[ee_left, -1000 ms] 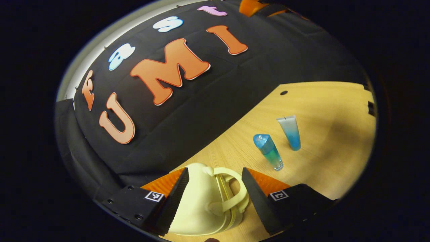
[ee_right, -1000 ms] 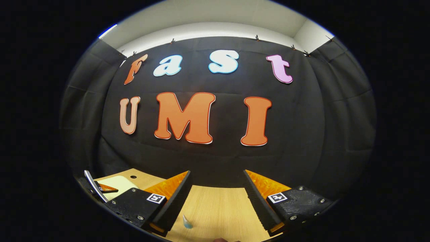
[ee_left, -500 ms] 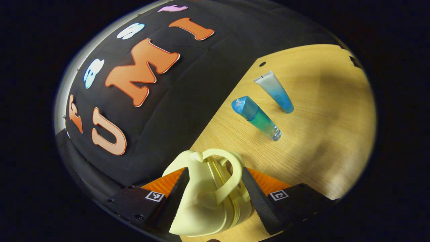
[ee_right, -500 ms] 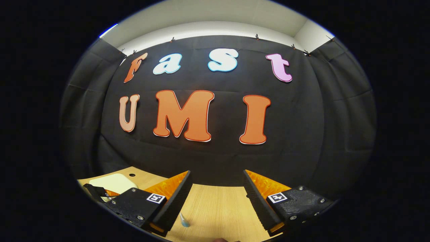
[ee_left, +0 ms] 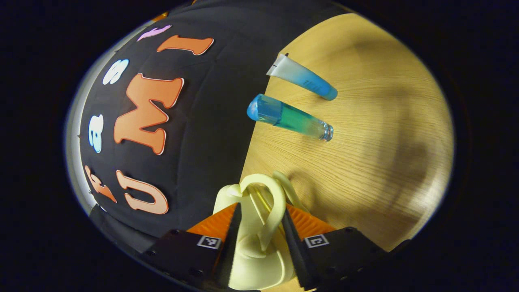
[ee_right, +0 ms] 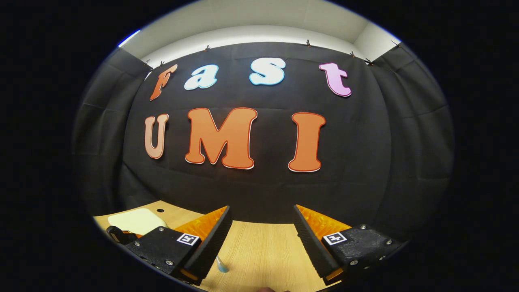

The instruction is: First open the suitcase, pack the skin care products into it, and then close the suitcase.

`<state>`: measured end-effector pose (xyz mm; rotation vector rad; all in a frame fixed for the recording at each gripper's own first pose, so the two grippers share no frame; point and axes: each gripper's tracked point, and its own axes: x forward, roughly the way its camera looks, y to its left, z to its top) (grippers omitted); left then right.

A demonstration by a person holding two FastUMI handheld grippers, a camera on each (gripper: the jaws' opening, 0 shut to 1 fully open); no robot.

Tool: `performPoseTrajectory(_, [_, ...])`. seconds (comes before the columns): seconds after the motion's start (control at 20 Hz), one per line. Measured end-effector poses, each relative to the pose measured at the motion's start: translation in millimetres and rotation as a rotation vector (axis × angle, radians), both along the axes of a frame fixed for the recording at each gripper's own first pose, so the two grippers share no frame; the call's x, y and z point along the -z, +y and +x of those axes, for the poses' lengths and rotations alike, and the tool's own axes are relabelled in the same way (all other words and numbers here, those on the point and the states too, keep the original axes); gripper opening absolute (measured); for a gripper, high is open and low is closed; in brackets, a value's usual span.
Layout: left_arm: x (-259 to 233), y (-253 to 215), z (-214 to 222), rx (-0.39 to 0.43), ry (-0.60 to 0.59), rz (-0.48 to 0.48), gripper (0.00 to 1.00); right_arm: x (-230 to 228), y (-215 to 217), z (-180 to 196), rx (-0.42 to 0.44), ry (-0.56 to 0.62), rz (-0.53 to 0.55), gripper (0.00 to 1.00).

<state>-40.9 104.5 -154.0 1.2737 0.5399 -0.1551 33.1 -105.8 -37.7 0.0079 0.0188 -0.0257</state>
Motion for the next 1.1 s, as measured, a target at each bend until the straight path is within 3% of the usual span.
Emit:
performPoseTrajectory(0.1, [2.7, -1.9, -3.2, -0.004, 0.009, 0.019, 0.29, 2.0, -1.5, 1.1, -0.005, 0.003, -0.003, 0.95])
performPoseTrajectory(0.15, [4.9, 0.3, -5.0, -0.012, 0.026, 0.019, 0.18, 2.7, -4.8, 1.5, -0.004, 0.003, -0.004, 0.95])
performPoseTrajectory(0.2, [-7.1, -7.7, 1.2, 0.002, -0.038, 0.046, 0.18, 3.1, -7.5, 2.3, -0.006, 0.003, -0.003, 0.95])
performPoseTrajectory(0.3, [-1.5, 0.9, 3.6, -0.039, -0.008, -0.017, 0.02, 4.5, -11.6, 3.4, -0.009, 0.001, 0.003, 0.95])
performPoseTrajectory(1.1, [-76.2, 31.1, 9.9, -0.353, -0.231, -0.464, 0.02, 25.6, 9.6, 23.7, -0.134, 0.041, 0.006, 0.95])
